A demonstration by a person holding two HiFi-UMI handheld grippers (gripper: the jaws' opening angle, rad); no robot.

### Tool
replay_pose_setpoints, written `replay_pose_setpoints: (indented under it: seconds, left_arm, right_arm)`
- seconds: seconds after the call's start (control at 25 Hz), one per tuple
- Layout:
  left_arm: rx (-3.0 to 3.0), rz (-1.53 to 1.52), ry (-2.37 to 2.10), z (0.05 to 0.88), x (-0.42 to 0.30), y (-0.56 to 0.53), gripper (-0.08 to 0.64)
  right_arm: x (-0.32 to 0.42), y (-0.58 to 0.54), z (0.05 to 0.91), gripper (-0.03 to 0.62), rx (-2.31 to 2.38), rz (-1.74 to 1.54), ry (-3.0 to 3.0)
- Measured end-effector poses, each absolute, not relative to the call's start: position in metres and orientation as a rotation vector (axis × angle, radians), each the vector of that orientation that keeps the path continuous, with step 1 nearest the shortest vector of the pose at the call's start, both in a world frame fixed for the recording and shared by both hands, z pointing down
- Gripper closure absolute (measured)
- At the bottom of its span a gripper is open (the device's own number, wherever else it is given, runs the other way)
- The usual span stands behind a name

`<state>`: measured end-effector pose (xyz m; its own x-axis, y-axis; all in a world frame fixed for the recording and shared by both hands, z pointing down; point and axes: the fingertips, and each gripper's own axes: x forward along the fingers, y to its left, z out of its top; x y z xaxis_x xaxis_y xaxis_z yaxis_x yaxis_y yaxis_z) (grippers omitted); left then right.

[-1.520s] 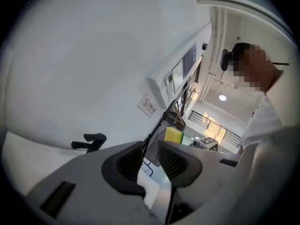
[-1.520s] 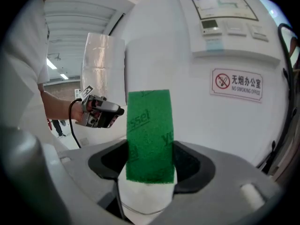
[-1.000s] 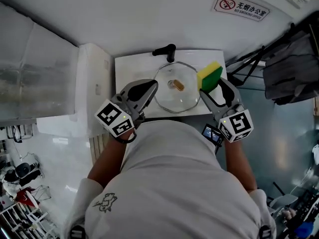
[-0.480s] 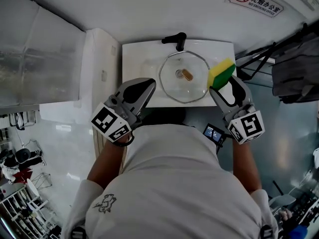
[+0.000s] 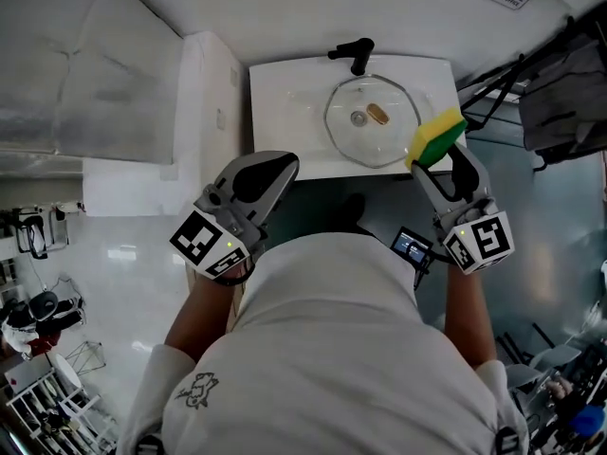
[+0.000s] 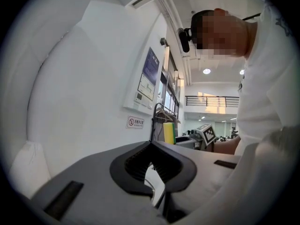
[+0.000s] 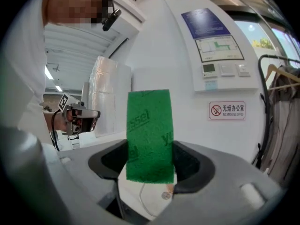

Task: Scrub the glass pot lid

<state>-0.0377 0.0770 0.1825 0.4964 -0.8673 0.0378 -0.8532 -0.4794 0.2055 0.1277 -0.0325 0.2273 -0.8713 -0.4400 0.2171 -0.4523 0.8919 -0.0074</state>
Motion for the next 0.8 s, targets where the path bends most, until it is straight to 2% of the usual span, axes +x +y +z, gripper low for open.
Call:
replay_pose_setpoints:
  seconds: [0.32, 0.56, 0.8]
  left_arm:
    - [2.644, -0.076, -1.394, 0.174, -0.037, 0.192, 0.561]
    - [2.643, -0.160, -1.346, 0.171, -0.031, 0.237, 0.561]
    - [2.636, -0.189, -1.354, 0.169, 0.005, 0.254, 0.561]
  right_arm:
    - [0.118, 0.082, 0.219, 0.298, 0.743, 0.069, -2.826]
    - [0.128, 0.137, 0.217, 0.298, 0.757, 0.078, -2.798]
    - [0.162, 0.162, 0.210, 0.298, 0.726, 0.050, -2.822]
